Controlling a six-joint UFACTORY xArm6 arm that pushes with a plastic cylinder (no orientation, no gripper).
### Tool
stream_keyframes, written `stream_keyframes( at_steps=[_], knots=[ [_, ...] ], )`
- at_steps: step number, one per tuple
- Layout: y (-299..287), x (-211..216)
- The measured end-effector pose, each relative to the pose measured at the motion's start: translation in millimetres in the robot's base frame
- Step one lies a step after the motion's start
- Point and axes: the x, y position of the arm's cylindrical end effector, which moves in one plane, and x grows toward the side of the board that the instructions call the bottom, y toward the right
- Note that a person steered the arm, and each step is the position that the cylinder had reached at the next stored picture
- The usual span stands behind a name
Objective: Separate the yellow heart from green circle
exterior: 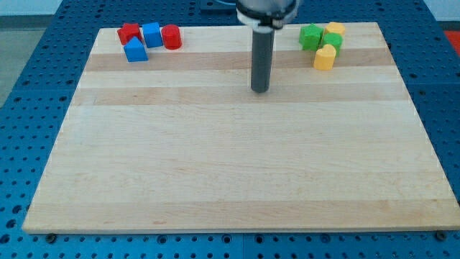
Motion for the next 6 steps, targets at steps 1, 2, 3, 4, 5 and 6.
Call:
stream_keyframes(
  at_steps=[1,2,3,4,5,6],
  knots=[
    [7,-31],
    [7,-31],
    [7,-32],
    [9,-41],
    [25,-59],
    [53,-62]
  ],
)
